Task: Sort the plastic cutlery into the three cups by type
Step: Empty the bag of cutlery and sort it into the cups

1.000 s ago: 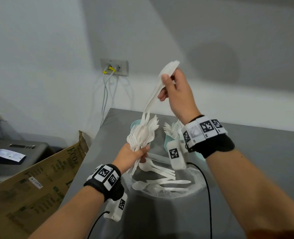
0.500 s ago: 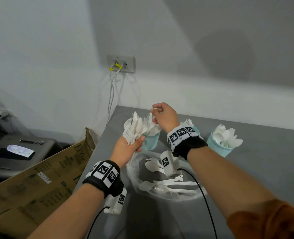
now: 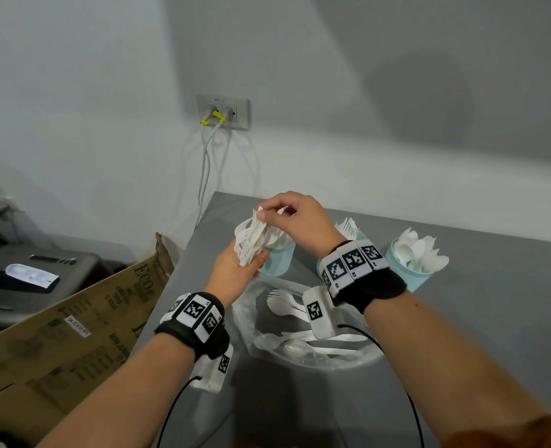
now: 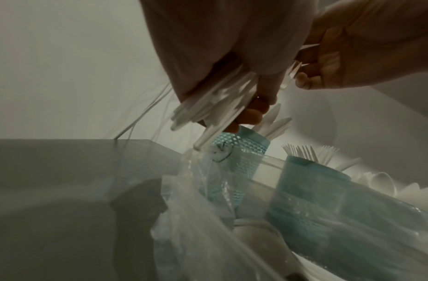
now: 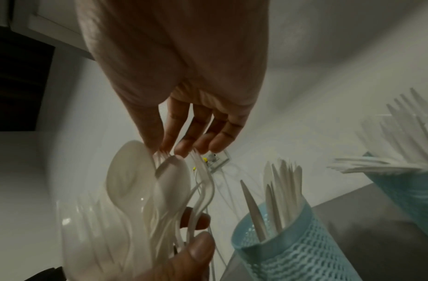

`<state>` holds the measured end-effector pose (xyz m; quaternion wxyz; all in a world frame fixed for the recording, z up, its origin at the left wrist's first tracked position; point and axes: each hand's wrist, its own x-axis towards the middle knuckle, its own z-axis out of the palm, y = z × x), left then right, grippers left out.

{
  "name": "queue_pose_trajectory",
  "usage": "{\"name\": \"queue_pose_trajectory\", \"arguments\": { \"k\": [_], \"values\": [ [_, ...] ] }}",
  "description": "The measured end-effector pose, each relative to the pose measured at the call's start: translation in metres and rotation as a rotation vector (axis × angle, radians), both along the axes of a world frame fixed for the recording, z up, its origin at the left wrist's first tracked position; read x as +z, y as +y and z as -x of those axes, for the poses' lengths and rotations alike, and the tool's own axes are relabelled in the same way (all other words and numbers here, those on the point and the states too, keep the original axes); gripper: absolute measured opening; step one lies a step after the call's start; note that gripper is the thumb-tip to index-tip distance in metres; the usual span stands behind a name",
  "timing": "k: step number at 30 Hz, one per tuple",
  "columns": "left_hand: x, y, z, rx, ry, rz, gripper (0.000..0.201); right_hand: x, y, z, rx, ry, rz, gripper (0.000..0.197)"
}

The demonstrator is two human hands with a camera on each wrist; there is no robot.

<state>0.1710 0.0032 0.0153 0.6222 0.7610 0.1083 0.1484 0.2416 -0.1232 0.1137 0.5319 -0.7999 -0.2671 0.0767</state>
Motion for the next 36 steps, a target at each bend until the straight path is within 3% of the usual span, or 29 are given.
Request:
{"name": "queue_pose_trajectory", "arguments": {
  "k": [7,15,17,23,26,30,33,36],
  "values": [
    [0.002,-0.001,0.001,-0.003,0.015,-0.026,0.019,0.015,0.0,-0.002,-0.067,-0.067,-0.024,0.003],
    [-0.001,0.004,0.002,0.023,0.051,-0.027,0.024,0.081,-0.012,-0.007,-0.227,-0.323,-0.395,0.013],
    [-0.003,0.006,0.003,0.047,0.035,-0.05,0.026,0.082,-0.015,-0.013,-0.295,-0.403,-0.404,0.013],
    [-0.003,0.006,0.002,0.051,-0.006,-0.126,0.035,0.006,-0.007,-0.022,-0.262,-0.292,0.092,0.01],
    [-0.002,0.006,0.001,0.031,-0.035,-0.207,0.04,-0.032,-0.006,-0.024,-0.239,-0.345,0.422,0.016],
    [-0.006,0.011,-0.004,0.051,0.002,-0.316,0.043,-0.038,-0.003,-0.023,-0.253,-0.344,0.608,0.027],
    [-0.007,0.015,-0.005,0.081,0.04,-0.352,0.043,-0.025,-0.003,-0.016,-0.189,-0.373,0.386,0.029],
    [-0.002,0.012,-0.004,0.064,0.033,-0.369,0.042,-0.012,-0.003,-0.008,-0.053,-0.311,0.077,0.014]
  ]
}}
